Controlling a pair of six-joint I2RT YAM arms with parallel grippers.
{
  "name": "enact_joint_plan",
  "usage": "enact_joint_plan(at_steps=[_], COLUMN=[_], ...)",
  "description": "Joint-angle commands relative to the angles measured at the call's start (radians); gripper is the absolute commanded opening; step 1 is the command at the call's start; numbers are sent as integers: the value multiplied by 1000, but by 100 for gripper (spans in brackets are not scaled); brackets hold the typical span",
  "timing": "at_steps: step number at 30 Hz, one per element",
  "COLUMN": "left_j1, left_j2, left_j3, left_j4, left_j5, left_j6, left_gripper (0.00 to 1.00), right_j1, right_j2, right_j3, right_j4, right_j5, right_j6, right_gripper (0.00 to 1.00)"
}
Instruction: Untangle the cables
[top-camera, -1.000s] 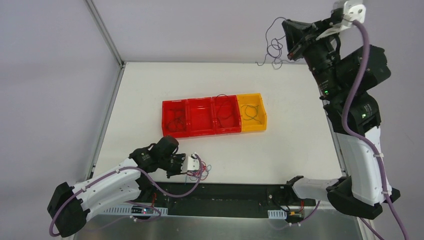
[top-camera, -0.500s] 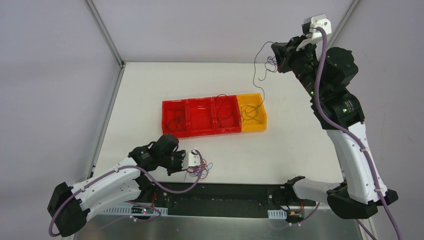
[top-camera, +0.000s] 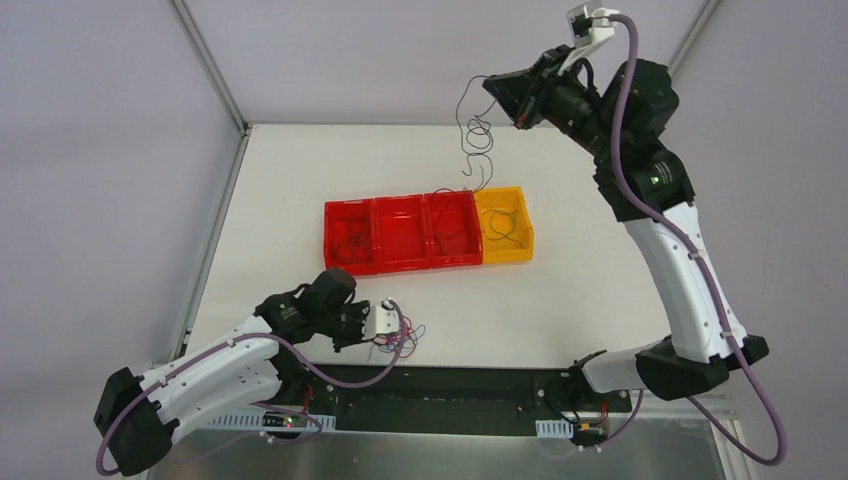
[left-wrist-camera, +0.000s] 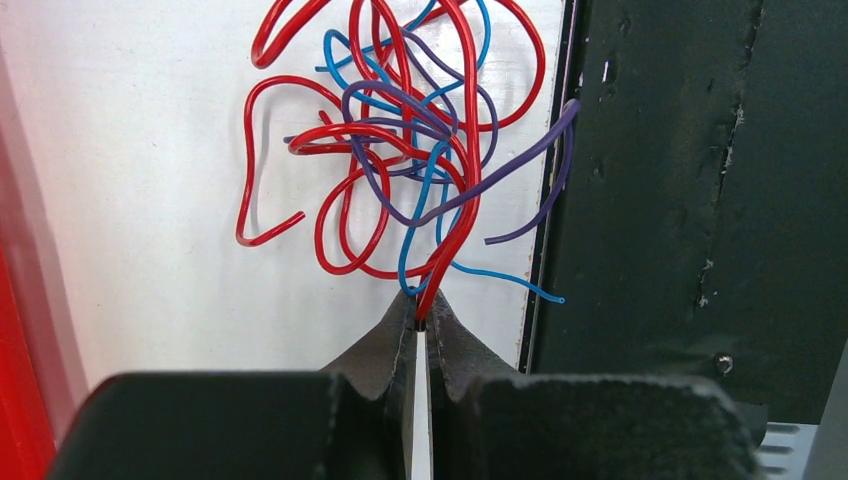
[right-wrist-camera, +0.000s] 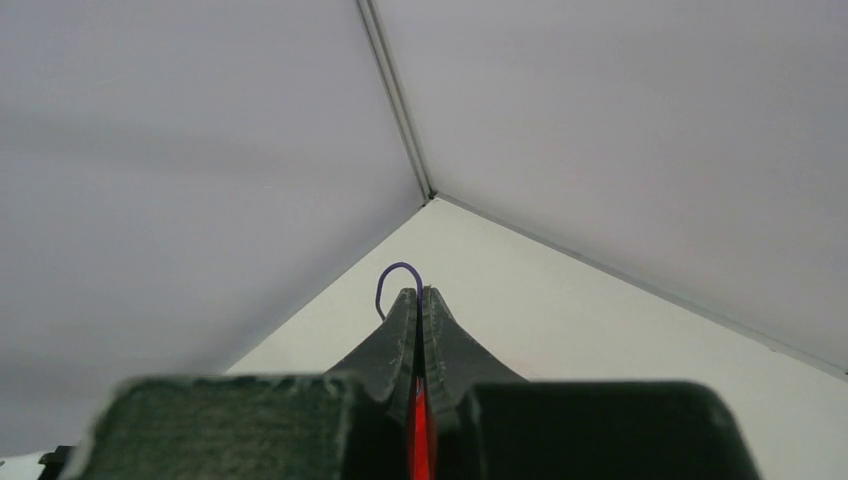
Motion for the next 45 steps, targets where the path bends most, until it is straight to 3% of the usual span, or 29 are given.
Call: enact_joint_plan(at_steps=[1, 17, 29, 34, 45], left_j1=[-2, -2, -2, -2, -2], left_j2=[1, 14, 8, 3, 7], left_j3=[28, 27, 26, 28, 24], left_j4=[-30, -37, -37, -39, -42], left_j5=[3, 4, -7, -13, -1], left_j6=[8, 0, -7, -12, -5], left_gripper=[0, 0, 0, 0, 0], right_j1=[8, 95, 107, 113, 147], right_j2=[62, 162, 214, 301, 511], right_j3=[72, 29, -243, -293, -262], right_j4=[102, 231, 302, 373, 505], right_j5=[-81, -147, -166, -163, -187], right_j6=[92, 184, 183, 157, 265], right_gripper=[0, 0, 0, 0, 0])
